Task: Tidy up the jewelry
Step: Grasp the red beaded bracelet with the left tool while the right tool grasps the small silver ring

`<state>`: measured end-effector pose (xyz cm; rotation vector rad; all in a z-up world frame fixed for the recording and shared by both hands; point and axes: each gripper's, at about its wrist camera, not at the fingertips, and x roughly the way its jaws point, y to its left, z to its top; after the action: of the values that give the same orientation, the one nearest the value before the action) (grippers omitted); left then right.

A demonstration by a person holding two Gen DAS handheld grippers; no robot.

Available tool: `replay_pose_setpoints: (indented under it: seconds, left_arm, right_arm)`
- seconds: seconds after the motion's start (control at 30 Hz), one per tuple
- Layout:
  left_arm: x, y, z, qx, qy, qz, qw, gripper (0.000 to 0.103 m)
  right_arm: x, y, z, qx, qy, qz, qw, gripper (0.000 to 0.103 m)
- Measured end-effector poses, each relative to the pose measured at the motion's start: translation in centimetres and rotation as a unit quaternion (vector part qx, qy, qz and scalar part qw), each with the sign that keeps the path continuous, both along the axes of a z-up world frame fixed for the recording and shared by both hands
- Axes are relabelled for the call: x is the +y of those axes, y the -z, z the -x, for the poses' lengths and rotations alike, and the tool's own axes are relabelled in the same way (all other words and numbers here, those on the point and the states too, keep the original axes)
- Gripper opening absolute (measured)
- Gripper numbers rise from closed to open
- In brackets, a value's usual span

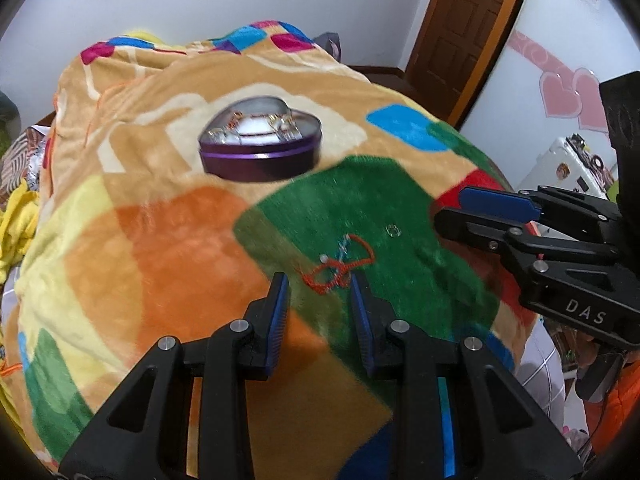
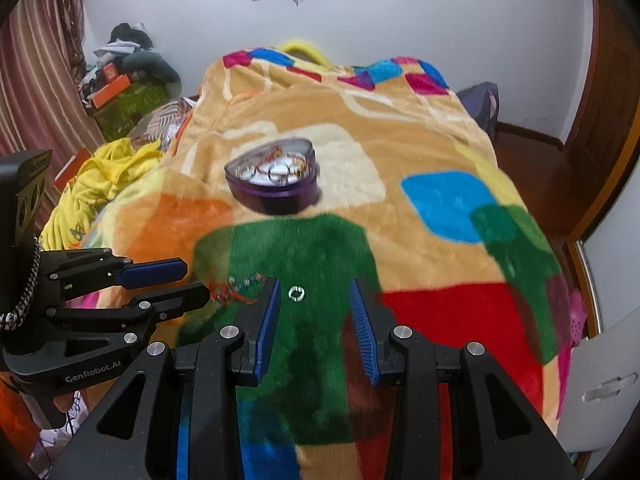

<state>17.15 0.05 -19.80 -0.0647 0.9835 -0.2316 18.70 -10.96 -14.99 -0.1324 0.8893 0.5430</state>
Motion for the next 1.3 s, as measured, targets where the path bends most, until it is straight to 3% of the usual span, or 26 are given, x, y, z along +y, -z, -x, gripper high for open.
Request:
replay_pose_setpoints:
  seconds: [0.6,0.73,0.97,1.1,1.3]
  left_arm:
    - [-0.5,1.7,-0.9,0.001,0.001,0.007,1.0000,0.031]
    - [-0.6,1.8,-1.1,-0.003,-0.001,0.001,1.0000,0.025]
    - [-0.3,1.9,-1.2,-0.005,-0.007,0.005,0.9999,0.014]
    - [-0.1,1.8,-1.3,-0.005,-0.009,0.007,0.9999,0.008]
    - [0.0,1.1,-1.0,-0.011,-0.014,0.004,0.9998,0.006]
  right_arm:
    - [0.8,2.9,-0.5,0.033,-0.020,-0.003,0.999,0.032]
    - [1.2,3.1,-0.7,0.032,-0.026,-0.006,0.999,0.032]
    - [2.0,3.5,-0.9,0.027,-0.039,-0.002,0.999,0.010]
    - [2.2,3.4,-0.8,0.021,-0.041,0.000,0.999,0.010]
    - [1.8,2.4,-0.6,0.009,-0.034,-0.006,0.999,0.010]
